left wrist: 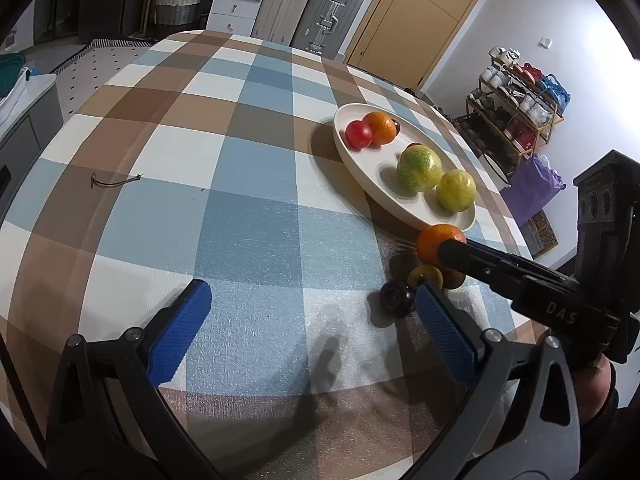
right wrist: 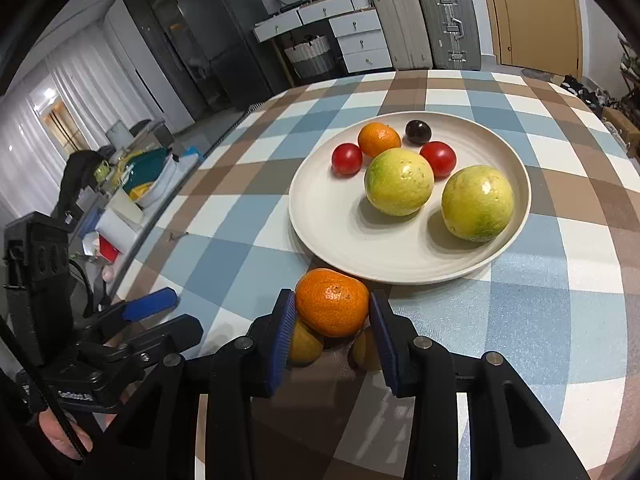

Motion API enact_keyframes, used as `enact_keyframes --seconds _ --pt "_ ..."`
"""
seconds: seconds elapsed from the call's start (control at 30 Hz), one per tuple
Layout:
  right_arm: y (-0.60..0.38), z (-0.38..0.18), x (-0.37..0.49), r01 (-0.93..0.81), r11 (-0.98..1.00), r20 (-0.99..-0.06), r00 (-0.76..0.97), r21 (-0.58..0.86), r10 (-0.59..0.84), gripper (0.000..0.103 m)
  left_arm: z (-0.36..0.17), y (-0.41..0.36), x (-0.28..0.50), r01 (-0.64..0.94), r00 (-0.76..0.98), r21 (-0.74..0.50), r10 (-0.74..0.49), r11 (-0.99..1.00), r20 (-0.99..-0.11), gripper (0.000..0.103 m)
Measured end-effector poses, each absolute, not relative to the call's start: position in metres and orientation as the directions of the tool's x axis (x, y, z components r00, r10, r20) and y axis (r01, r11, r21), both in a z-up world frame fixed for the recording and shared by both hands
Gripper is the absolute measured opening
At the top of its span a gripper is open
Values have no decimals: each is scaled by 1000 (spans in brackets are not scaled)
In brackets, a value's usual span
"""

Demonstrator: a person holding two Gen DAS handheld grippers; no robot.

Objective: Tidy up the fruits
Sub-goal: 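Grasp a dark plum with the left tool while the right tool holds the orange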

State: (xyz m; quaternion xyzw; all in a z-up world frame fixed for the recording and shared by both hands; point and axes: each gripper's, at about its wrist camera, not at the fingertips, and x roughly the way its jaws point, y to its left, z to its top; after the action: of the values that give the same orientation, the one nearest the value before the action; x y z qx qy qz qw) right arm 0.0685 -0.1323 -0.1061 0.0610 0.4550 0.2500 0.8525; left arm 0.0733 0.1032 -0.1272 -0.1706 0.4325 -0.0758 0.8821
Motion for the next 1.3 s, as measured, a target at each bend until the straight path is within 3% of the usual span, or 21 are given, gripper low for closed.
enact_keyframes --seconds 0.07,0.63,1.0,1.07,1.3 --pt "-137 -105 68 -383 839 -715 450 387 535 38 -125 100 73 -5 612 -370 -290 929 -736 102" --pt "-179 -88 55 -360 815 -627 520 454 580 38 -119 56 77 103 577 -294 -298 950 -760 102" --pt "-194 -91 51 -364 813 -620 525 455 583 38 -126 27 89 132 573 -142 -192 981 -797 101" --pt "-197 -91 51 -360 812 -618 528 458 583 38 -128 24 91 137 566 -134 -188 982 -803 96" --pt "-205 -93 49 -355 809 -610 533 467 586 38 -132 17 92 171 532 -124 -197 977 -823 55"
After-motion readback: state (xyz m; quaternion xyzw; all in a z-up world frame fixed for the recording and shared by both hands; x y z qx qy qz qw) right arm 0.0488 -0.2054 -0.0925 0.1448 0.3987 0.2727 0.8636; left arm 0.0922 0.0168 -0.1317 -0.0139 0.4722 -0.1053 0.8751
